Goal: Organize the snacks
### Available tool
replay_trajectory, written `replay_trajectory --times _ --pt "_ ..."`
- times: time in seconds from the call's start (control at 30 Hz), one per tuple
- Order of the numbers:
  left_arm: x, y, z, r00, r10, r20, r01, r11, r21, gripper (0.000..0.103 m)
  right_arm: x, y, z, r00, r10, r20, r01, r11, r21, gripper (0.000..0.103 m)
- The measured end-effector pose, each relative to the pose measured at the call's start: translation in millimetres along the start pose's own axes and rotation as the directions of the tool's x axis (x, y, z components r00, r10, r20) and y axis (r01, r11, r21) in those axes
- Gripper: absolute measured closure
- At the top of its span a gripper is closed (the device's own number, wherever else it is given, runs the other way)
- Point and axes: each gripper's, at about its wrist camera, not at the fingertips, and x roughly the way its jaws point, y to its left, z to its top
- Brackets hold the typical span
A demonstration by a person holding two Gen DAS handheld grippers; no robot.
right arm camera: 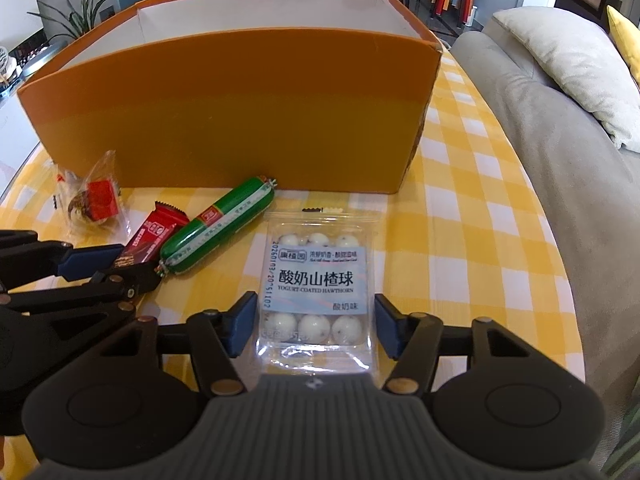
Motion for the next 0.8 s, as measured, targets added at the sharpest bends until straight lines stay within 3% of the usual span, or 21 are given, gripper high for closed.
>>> replay_trajectory --times 0.63,0.8 --pt "-28 2 -9 0.998 -0.057 -0.029 0.055 0.995 -0.078 0.078 -25 -6 -20 0.995 0.072 -0.075 -0.072 0.997 -0.002 0.045" --pt "-44 1 -8 0.998 -0.063 -0.014 0.061 0.994 -0.09 0.078 -38 -8 -23 0.993 0.098 -0.059 -0.098 0.995 0.013 0.045"
